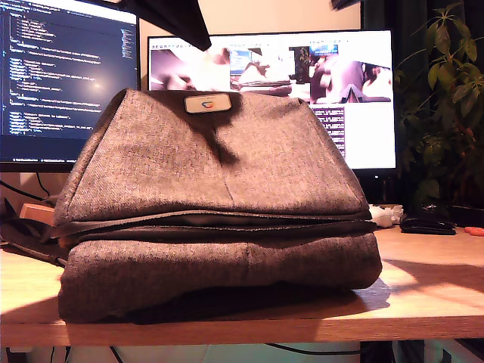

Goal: Pack the pair of socks inside the grey Google backpack

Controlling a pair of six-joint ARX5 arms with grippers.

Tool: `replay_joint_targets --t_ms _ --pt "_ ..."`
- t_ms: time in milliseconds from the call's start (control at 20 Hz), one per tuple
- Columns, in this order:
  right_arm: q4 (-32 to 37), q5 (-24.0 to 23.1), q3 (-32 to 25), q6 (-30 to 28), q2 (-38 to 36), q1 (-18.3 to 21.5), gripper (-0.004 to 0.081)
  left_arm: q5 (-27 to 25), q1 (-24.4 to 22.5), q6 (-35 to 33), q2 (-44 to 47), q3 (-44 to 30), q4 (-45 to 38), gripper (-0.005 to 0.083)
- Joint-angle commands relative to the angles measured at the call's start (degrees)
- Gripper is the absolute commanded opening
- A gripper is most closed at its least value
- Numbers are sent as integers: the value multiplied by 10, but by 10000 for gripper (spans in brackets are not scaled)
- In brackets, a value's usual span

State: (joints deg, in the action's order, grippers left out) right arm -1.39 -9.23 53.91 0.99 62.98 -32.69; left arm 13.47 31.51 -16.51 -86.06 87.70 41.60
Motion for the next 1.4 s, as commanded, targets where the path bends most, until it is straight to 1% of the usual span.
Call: replay_joint_targets --t_ms 0,50,150,300,450,550,650,750,850,1000,1100,1200,1350 --pt "57 24 2 -11 13 32 -13 -1 -22 9 -5 -1 -36 -21" --pt "83 43 2 -11 21 54 -13 -1 -33 14 -5 -1 -50 -21" --pt "104 70 2 -11 30 98 -13 -1 -57 17 -5 -2 -73 -21" --pt "93 85 2 -22 32 166 -13 -11 -87 24 -2 -2 -97 -21" --pt "87 130 2 -31 32 223 -13 -23 -111 32 0 -3 -114 -21" --pt "76 148 2 -42 32 256 -13 -28 -122 38 0 -6 -117 -21" --pt "70 153 2 -56 32 275 -13 -40 -130 44 5 -23 -125 -21" --pt "63 158 2 -61 31 291 -13 -52 -136 46 29 -68 -154 -21" --pt "50 181 2 -60 31 305 -13 -52 -146 59 70 -130 -195 -21" --pt "35 194 -4 -54 26 308 -13 -52 -171 86 151 -243 -270 -21" --pt "40 191 -26 -40 9 308 -13 -49 -192 91 211 -314 -302 -21" --pt "47 191 -59 -40 -22 308 -13 -48 -213 97 270 -373 -321 -21" --pt "75 186 -122 -33 -77 308 -13 -47 -232 115 354 -451 -347 -21"
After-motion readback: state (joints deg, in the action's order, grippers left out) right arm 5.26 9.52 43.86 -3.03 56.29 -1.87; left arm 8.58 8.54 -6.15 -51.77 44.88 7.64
